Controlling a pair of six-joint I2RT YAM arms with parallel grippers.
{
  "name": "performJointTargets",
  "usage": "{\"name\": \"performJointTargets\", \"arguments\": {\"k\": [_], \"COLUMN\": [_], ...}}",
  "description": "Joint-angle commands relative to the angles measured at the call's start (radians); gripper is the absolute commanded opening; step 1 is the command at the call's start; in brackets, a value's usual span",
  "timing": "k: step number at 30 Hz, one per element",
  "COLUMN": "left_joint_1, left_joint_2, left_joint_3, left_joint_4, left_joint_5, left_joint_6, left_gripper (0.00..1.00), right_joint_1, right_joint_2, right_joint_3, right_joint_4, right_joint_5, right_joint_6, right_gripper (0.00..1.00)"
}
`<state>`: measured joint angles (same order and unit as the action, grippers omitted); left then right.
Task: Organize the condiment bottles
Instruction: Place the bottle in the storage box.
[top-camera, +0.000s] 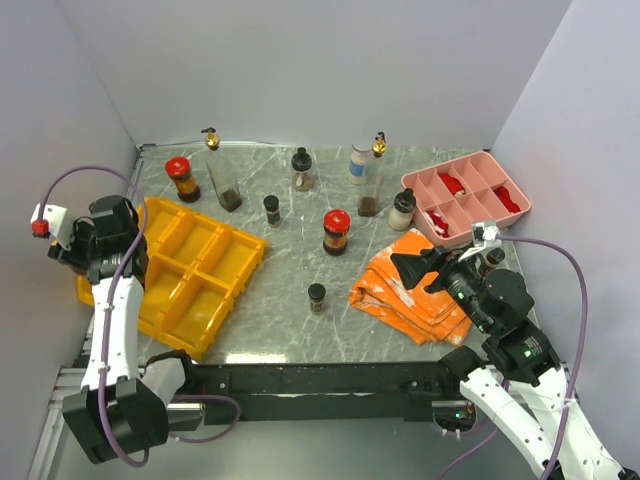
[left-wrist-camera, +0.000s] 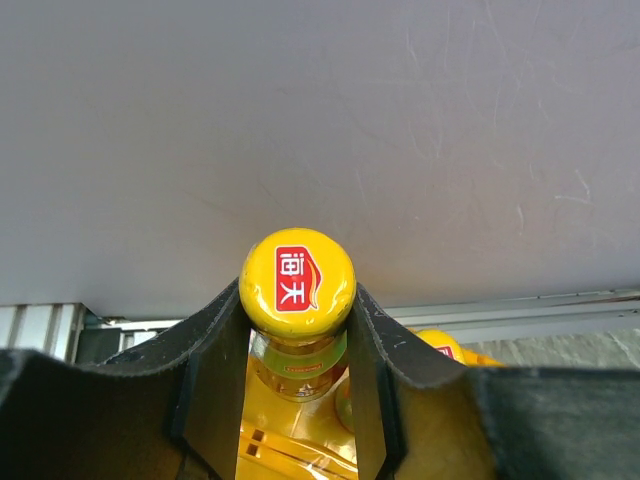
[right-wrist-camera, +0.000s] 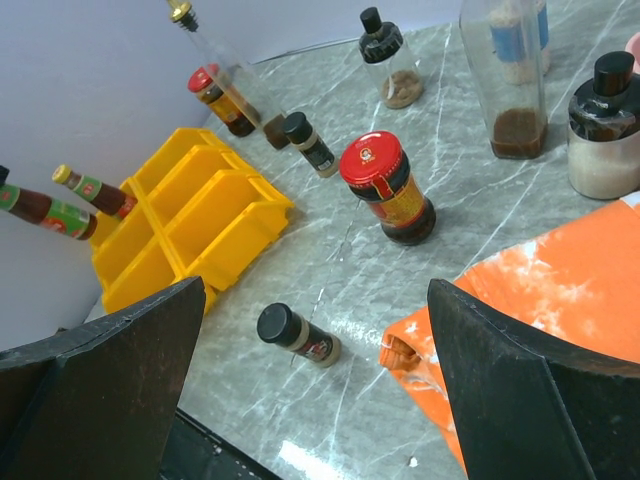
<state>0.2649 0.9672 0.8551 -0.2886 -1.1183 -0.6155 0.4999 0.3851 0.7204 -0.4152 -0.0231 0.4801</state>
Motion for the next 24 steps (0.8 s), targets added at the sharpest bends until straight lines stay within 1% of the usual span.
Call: {"name": "performJointTargets", "arguments": {"k": [1, 4, 5, 8, 10, 14, 16, 19, 21, 23, 24], "left_joint_1": [0.007, 0.008, 0.01, 0.02, 0.022, 0.025, 0.025, 0.025, 0.025, 0.025, 0.025], "left_joint_2": [0.014, 0.039, 0.059, 0.087, 0.09, 0.106, 0.136, 0.191, 0.209, 0.209, 0.209], "left_joint_3": [0.003, -0.045, -0.053, -0.033, -0.04, -0.091, -0.088, -0.054, -0.056, -0.071, -0.074], "left_joint_4": [0.115, 0.198, 0.203, 0.138, 0.146, 0.239, 0.221, 0.161, 0.17, 0.207, 0.206], "left_joint_5": [-0.02, -0.063, -0.07, -0.106, -0.12, -0.104, -0.11, -0.123, -0.103, -0.089, -0.095], "left_joint_6": [-0.084, -0.066, -0.067, -0.163, -0.178, -0.122, -0.125, -0.182, -0.185, -0.147, -0.151], "left_gripper": [0.01, 0.01, 0.01, 0.07, 0.1, 0.09, 0.1, 0.13, 0.14, 0.19, 0.25], "right_joint_1": [0.006, 0.006, 0.006, 0.005, 0.006, 0.006, 0.005, 0.006, 0.006, 0.006, 0.005], "right_joint_2": [-0.005, -0.005, -0.006, -0.006, -0.005, -0.012, -0.015, -0.022, -0.028, -0.037, -0.04], "right_joint_3": [0.037, 0.04, 0.04, 0.033, 0.031, 0.03, 0.033, 0.042, 0.044, 0.04, 0.037], "right_joint_4": [0.007, 0.009, 0.01, 0.016, 0.015, 0.018, 0.019, 0.01, 0.009, 0.006, 0.006], "right_joint_5": [0.008, 0.006, 0.005, 0.002, -0.003, -0.005, -0.008, -0.003, -0.003, -0.003, -0.001], "right_joint_6": [-0.02, -0.02, -0.02, -0.018, -0.02, -0.015, -0.014, -0.014, -0.015, -0.015, -0.014], "right_gripper": [1.0, 1.0, 1.0, 1.0, 1.0, 1.0, 1.0, 1.0, 1.0, 1.0, 1.0]}}
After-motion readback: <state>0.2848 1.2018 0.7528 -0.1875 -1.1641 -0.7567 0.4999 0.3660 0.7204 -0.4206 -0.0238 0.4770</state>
